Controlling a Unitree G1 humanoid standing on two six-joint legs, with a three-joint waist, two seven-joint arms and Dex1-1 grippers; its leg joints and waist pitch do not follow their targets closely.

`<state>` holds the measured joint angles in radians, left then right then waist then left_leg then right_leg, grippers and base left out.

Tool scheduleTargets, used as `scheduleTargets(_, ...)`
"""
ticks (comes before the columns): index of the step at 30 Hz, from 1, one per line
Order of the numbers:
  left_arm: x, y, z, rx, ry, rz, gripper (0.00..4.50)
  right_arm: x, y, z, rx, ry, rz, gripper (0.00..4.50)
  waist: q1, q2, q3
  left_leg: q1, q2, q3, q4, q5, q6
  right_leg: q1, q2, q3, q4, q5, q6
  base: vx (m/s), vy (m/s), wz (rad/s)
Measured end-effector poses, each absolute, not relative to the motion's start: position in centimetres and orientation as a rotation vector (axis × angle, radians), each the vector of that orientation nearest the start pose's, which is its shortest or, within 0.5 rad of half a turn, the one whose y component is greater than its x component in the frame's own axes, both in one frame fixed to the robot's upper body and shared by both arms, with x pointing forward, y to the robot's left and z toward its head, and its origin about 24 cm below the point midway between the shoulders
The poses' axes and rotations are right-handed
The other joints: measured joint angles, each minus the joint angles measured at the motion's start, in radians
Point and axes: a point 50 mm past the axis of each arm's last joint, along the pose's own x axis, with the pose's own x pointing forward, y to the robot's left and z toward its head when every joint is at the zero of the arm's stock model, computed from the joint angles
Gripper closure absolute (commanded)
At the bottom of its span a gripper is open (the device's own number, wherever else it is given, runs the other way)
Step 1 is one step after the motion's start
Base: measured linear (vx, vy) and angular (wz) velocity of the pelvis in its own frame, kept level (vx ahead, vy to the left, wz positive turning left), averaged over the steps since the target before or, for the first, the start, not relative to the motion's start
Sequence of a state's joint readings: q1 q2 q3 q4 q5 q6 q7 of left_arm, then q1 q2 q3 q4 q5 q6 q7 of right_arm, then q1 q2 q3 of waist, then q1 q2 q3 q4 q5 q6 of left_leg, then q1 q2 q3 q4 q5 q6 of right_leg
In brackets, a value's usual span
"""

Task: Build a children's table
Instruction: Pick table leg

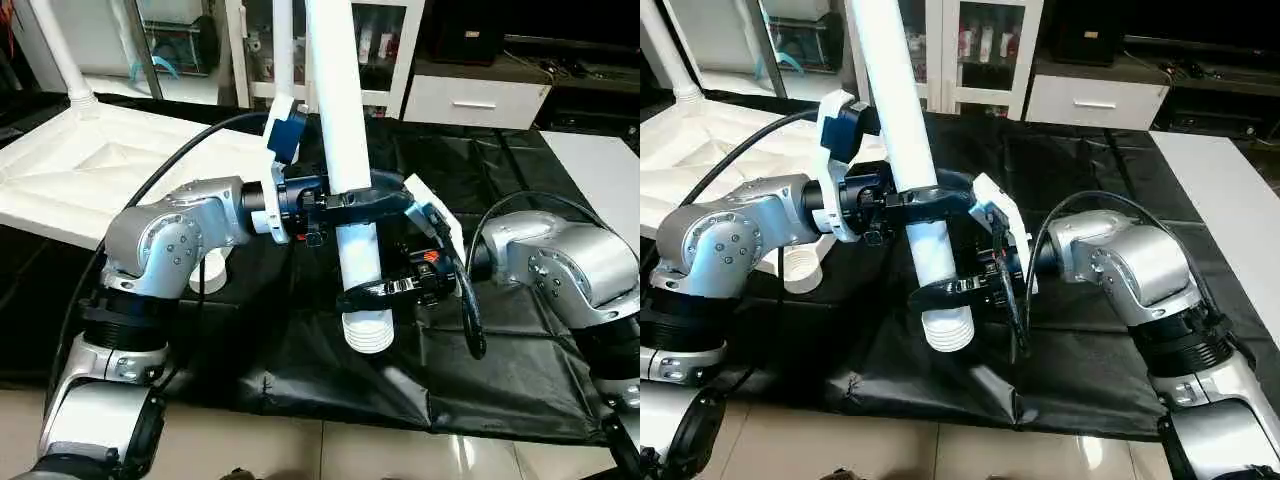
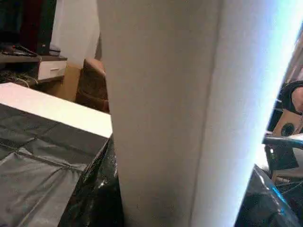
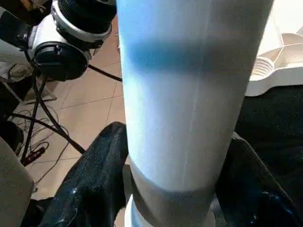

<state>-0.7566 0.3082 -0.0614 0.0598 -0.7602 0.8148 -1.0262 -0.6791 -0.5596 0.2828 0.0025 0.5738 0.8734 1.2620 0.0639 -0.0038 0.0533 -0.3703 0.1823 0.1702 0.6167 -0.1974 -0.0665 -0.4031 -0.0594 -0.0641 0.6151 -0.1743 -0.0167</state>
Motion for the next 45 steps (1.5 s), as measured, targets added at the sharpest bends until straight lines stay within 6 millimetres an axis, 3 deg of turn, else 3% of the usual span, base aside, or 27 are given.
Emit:
scheduleTargets(6,30.5,8.4,20.1,-0.321,0.079,-1.532,2.65,28.8,-11.3,15.4,0.018,0.482,1.578,2.48,0.0,0.0,0.0,0.0,0.0,0.0,0.0,0.0,0.0,0.0,0.0,0.0,0.0,0.0,0.0,0.0,0.0,0.0)
scheduleTargets(18,30.5,8.4,20.1,-0.311,0.07,-1.521,2.65,28.8,-11.2,15.4,0.019,0.475,1.573,2.64,0.0,0.0,0.0,0.0,0.0,0.0,0.0,0.0,0.0,0.0,0.0,0.0,0.0,0.0,0.0,0.0,0.0,0.0)
scheduleTargets(19,30.6,8.4,20.1,-0.312,0.066,-1.519,2.09,28.8,-11.2,15.4,0.02,0.473,1.571,2.64,0.0,0.0,0.0,0.0,0.0,0.0,0.0,0.0,0.0,0.0,0.0,0.0,0.0,0.0,0.0,0.0,0.0,0.0)
scheduleTargets(20,30.6,8.4,20.1,-0.322,0.066,-1.515,1.95,28.9,-11.2,15.4,0.026,0.47,1.572,2.64,0.0,0.0,0.0,0.0,0.0,0.0,0.0,0.0,0.0,0.0,0.0,0.0,0.0,0.0,0.0,0.0,0.0,0.0)
scheduleTargets(27,30.7,9.0,20.6,-0.398,0.042,-1.484,1.53,28.7,-10.8,15.0,0.075,0.453,1.557,2.65,0.001,0.0,0.0,0.0,0.0,0.0,0.0,0.0,0.0,0.0,0.0,0.0,0.0,0.0,0.0,0.0,0.0,0.0)
scheduleTargets(33,31.1,10.4,20.7,-0.37,-0.02,-1.415,1.36,28.1,-13.1,15.4,0.09,0.421,1.468,2.65,0.016,0.0,0.0,0.0,0.0,0.0,0.0,0.0,0.0,0.001,0.0,0.0,0.0,0.0,0.0,0.0,0.0,0.0)
scheduleTargets(39,30.3,16.6,17.0,-0.406,0.067,-1.173,1.36,27.2,-18.2,15.0,0.121,0.378,1.226,2.65,0.022,0.018,0.0,0.002,0.0,0.0,0.0,0.0,0.0,0.001,0.0,0.0,0.0,0.0,0.0,0.0,0.0,0.0)
scheduleTargets(42,29.9,17.2,15.8,-0.325,0.09,-1.009,1.36,26.4,-18.4,13.6,0.062,0.377,1.107,2.65,0.025,0.019,0.001,0.002,0.001,0.0,0.0,0.0,0.0,0.002,0.0,-0.001,0.0,0.0,0.001,0.0,0.0,0.0)
scheduleTargets(45,30.4,17.8,14.6,-0.21,0.103,-0.707,1.36,26.7,-17.9,12.4,-0.008,0.31,0.936,2.65,0.021,0.021,0.0,0.004,0.001,0.0,0.001,0.0,-0.001,0.004,0.0,-0.001,0.0,-0.002,0.005,0.0,0.0,0.0)
